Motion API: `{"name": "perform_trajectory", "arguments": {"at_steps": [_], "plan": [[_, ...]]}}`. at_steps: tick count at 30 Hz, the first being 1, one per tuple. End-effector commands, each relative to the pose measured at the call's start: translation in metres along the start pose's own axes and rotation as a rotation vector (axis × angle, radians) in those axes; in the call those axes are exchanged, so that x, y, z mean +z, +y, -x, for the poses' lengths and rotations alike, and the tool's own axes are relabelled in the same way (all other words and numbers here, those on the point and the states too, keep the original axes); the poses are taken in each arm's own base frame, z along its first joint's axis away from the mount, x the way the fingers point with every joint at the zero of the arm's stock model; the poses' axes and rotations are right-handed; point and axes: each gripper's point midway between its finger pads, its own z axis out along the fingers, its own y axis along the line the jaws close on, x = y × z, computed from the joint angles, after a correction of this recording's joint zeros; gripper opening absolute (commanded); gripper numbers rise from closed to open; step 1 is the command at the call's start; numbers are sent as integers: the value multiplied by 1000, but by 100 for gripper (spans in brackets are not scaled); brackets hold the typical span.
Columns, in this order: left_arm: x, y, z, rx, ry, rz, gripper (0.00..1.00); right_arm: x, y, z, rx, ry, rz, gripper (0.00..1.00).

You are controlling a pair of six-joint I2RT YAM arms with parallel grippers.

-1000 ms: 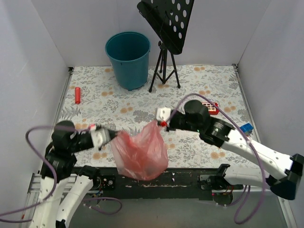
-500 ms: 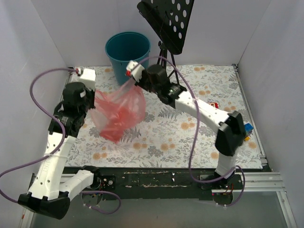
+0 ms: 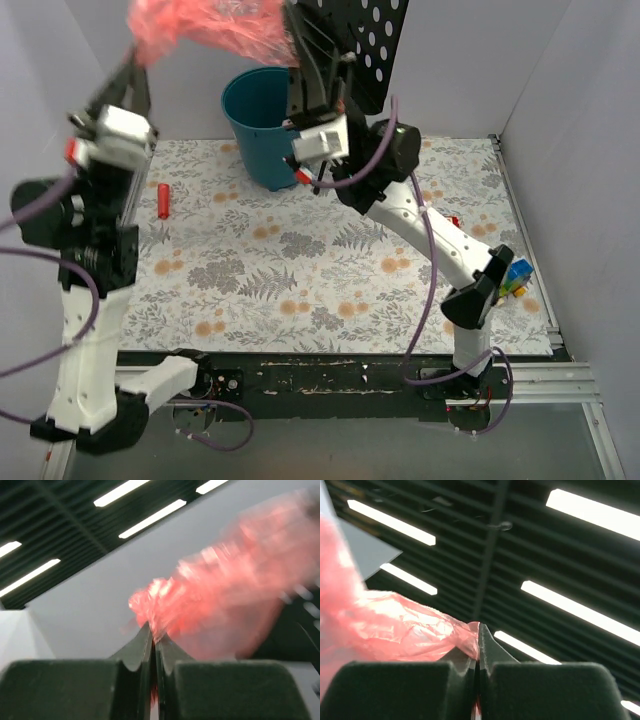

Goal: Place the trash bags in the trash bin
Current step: Unfold the trash bag at the center of the board.

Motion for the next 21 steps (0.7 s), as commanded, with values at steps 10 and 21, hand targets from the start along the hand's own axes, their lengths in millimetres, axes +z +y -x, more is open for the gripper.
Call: {"name": "perform_trajectory", "arguments": {"at_steps": [10, 21], "plan": [[-439, -265, -94, 63, -210, -1470, 0, -537, 190, 172, 430, 205, 1384, 1], [-390, -225, -70, -294, 318, -1244, 0, -427, 103, 136, 508, 673, 926, 1]]}}
